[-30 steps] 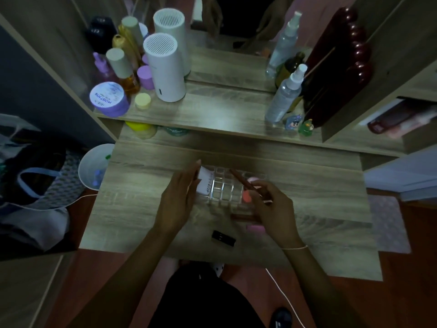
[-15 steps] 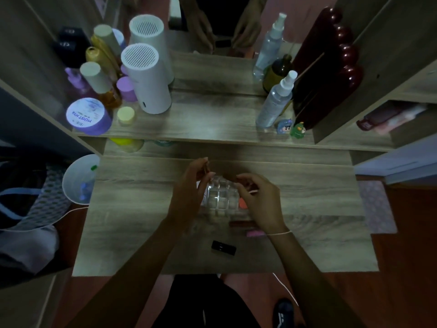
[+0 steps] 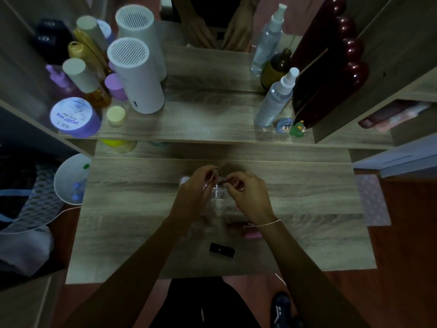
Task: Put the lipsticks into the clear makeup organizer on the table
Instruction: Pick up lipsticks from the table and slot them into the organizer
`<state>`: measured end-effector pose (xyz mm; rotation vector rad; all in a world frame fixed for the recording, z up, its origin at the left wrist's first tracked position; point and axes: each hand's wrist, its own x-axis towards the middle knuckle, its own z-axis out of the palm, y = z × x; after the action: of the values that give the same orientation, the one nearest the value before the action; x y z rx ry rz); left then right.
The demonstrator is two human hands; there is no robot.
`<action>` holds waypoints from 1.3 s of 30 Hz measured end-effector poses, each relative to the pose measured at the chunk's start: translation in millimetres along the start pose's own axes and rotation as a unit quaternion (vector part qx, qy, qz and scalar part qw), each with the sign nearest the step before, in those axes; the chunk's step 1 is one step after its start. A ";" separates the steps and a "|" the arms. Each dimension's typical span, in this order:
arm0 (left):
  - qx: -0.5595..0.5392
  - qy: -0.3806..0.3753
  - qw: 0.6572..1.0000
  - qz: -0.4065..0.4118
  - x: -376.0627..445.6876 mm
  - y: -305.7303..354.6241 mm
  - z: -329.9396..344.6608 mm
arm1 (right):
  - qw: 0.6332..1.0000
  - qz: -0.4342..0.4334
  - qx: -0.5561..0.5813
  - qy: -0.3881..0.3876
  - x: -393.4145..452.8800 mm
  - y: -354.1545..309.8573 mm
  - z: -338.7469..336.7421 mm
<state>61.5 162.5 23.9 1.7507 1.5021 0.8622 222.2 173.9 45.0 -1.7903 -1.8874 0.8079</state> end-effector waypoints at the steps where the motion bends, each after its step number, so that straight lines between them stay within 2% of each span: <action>1: 0.015 -0.001 1.000 0.002 -0.6 -1.3 0.6 | 1.000 0.002 -0.004 -0.004 1.5 -0.3 1.0; 10: 0.015 0.010 0.999 -0.043 -7.9 -5.1 4.4 | 1.000 -0.007 -0.021 0.012 6.3 -0.3 5.5; 16: 0.030 -0.010 0.997 -0.071 -9.6 -9.2 6.5 | 0.986 0.057 0.152 0.032 11.2 -8.8 -11.9; 21: 0.047 -0.001 0.998 -0.051 -6.4 -9.0 3.2 | 0.974 0.079 0.210 0.028 15.2 -14.1 -23.2; 25: 0.044 -0.007 0.998 -0.036 -4.3 -4.7 -3.0 | 0.983 0.080 0.165 -0.002 13.1 -14.3 -28.7; 29: 0.043 -0.004 0.999 -0.014 -4.1 -1.2 -7.7 | 0.981 0.126 0.138 -0.061 9.8 -11.1 -34.3; 32: 0.037 -0.008 0.999 -0.029 -7.7 0.3 -8.5 | 0.962 0.156 0.160 -0.155 10.7 -8.9 -43.6; 34: 0.030 0.004 0.999 -0.027 -13.4 1.3 -8.1 | 0.956 0.127 0.163 -0.206 11.0 -7.6 -51.1; 36: 0.067 0.033 0.997 -0.001 -23.9 -0.4 -6.2 | 0.967 0.088 0.126 -0.202 11.4 -6.0 -57.1; 39: 0.077 0.057 0.995 0.019 -50.5 -2.0 -0.3 | 0.985 0.072 0.063 -0.147 12.4 -7.5 -57.2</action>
<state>54.1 112.7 19.4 1.8737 1.6521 0.8996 252.9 193.4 91.4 -1.8249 -1.8453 1.2764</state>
